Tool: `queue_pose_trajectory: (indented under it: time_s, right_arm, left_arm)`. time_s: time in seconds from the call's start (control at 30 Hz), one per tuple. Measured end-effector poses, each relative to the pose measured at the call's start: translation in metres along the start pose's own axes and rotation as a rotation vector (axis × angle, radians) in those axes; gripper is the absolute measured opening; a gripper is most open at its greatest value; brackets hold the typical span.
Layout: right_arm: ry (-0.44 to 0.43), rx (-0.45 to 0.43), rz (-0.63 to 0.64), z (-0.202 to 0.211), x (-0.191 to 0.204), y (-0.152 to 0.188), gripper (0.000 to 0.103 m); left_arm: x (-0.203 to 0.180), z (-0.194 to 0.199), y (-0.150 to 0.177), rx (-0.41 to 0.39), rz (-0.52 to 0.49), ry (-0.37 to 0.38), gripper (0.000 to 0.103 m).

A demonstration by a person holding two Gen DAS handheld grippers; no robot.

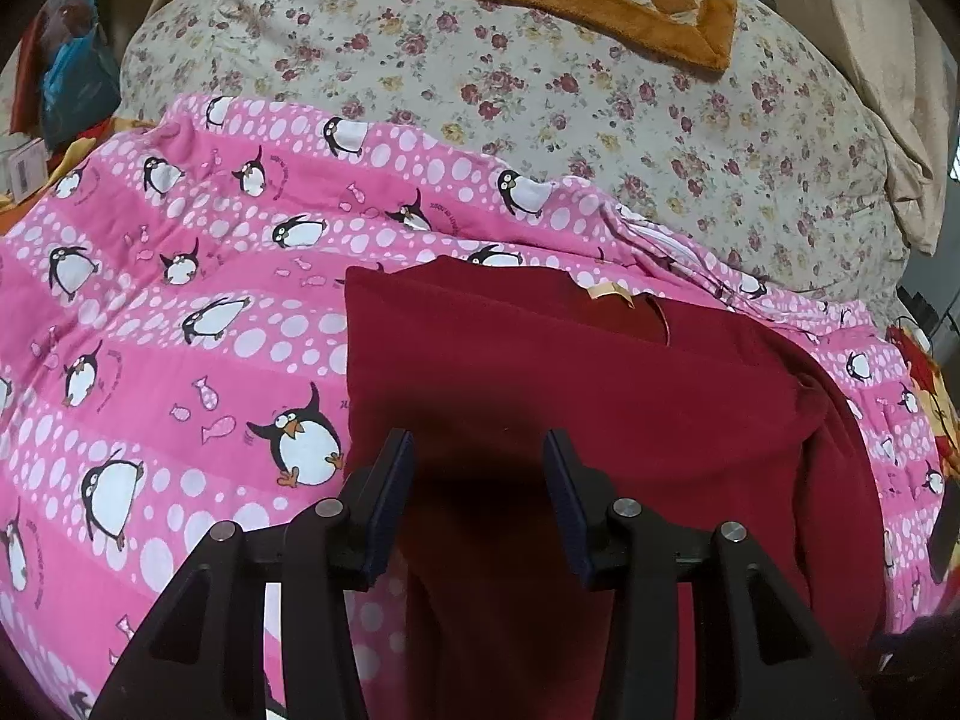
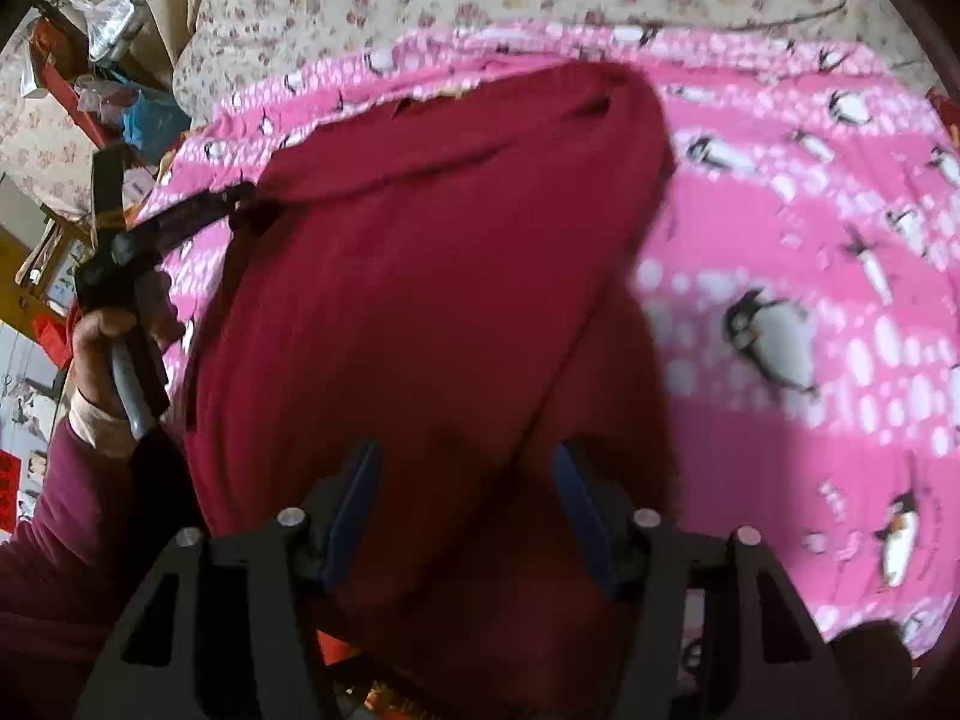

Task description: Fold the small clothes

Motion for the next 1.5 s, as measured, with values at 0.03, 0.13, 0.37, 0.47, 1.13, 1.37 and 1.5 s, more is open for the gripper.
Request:
queue_pose_trajectory:
  time_s: [0.03, 0.13, 0.37, 0.47, 1.13, 1.37, 1.5]
  right_arm:
    - [-0.006, 0.006, -0.004, -0.008, 0.001, 0.002, 0.051]
    - [0.007, -0.022, -0.04, -0.016, -0.002, 0.0, 0.018]
    - [-0.117, -0.142, 0.012, 0.025, 0.035, -0.039, 0.005]
    - [-0.164, -0.178, 0.039, 0.029, 0.057, -0.069, 0.005]
    - [-0.191, -0.124, -0.127, -0.045, 0.08, -0.154, 0.058]
    - [-0.177, -0.129, -0.179, -0.011, 0.024, -0.113, 0.062]
    - [-0.19, -0.109, -0.218, -0.011, 0.011, -0.094, 0.062]
  left_arm:
    - [0.001, 0.001, 0.0, -0.004, 0.002, 0.0, 0.024]
    - [0.006, 0.007, -0.003, -0.018, 0.022, 0.003, 0.024]
    - [0.022, 0.026, -0.018, -0.091, 0.11, 0.045, 0.024]
    - [0.027, 0.031, -0.02, -0.101, 0.136, 0.069, 0.024]
    - [-0.004, 0.028, -0.013, 0.022, 0.104, 0.352, 0.044]
    - [-0.027, 0.008, 0.014, 0.151, -0.08, 0.231, 0.044]
    - [-0.033, -0.014, 0.035, 0.257, -0.159, 0.129, 0.034]
Point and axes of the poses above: each gripper's, at about its wrist camera, not at the fingertips, and z roughly against the way its jaws point, x to its left, y to its underside, the point moved 6 cm from there along -z, roughly the way its jaws point, and after that the axes turned 15 degrees about y, right-handed, at the moved point
